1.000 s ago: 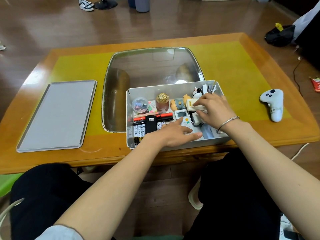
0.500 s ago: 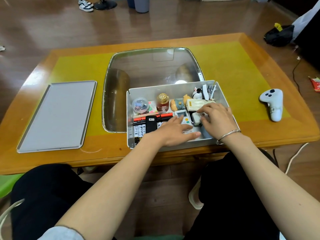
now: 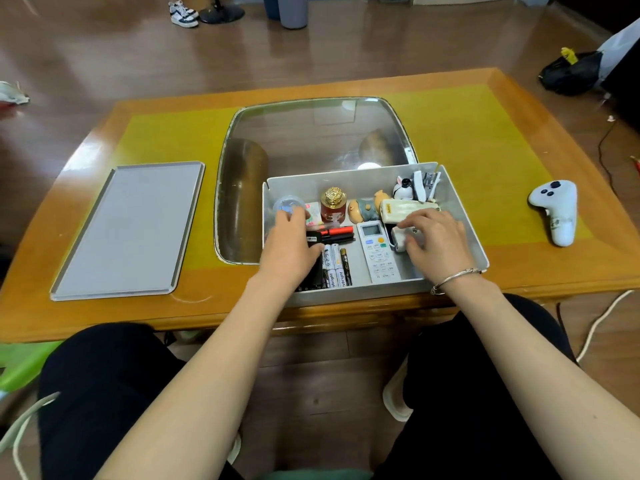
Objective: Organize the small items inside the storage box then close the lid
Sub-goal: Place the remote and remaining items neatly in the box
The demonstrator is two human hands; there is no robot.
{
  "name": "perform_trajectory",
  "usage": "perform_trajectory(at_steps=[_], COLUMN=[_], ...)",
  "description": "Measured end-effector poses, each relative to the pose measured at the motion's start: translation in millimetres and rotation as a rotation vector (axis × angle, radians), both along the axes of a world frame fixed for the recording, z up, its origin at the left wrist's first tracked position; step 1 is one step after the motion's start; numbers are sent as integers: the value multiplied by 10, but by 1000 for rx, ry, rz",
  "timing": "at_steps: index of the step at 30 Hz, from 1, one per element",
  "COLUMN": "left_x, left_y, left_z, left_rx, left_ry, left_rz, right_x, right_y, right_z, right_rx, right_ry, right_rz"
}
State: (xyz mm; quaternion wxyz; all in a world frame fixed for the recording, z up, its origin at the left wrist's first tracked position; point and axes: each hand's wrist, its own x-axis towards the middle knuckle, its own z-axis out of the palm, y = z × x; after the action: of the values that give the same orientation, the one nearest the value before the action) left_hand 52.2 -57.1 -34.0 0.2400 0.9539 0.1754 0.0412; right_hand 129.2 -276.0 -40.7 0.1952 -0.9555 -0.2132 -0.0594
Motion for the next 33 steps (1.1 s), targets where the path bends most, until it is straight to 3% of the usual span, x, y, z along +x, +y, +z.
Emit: perform_trajectory(at_steps=[8, 12, 16, 24, 33], left_x=[-23, -25, -24, -24, -8], left_y=[-84, -63, -50, -41, -30], left_z=[-153, -173, -193, -198, -212], left_rx=[38, 30, 19, 24, 27], left_ry=[129, 122, 99, 79, 52], left_rz=[17, 3, -2, -9, 10], right_x=[319, 417, 428, 336, 64], right_y=[264, 478, 535, 472, 403], right_z=[52, 58, 83, 169, 566], right_rx=[-236, -390, -406, -254, 160], right_ry=[-27, -30, -48, -186, -415], right_rz=[-11, -27, -15, 83, 232])
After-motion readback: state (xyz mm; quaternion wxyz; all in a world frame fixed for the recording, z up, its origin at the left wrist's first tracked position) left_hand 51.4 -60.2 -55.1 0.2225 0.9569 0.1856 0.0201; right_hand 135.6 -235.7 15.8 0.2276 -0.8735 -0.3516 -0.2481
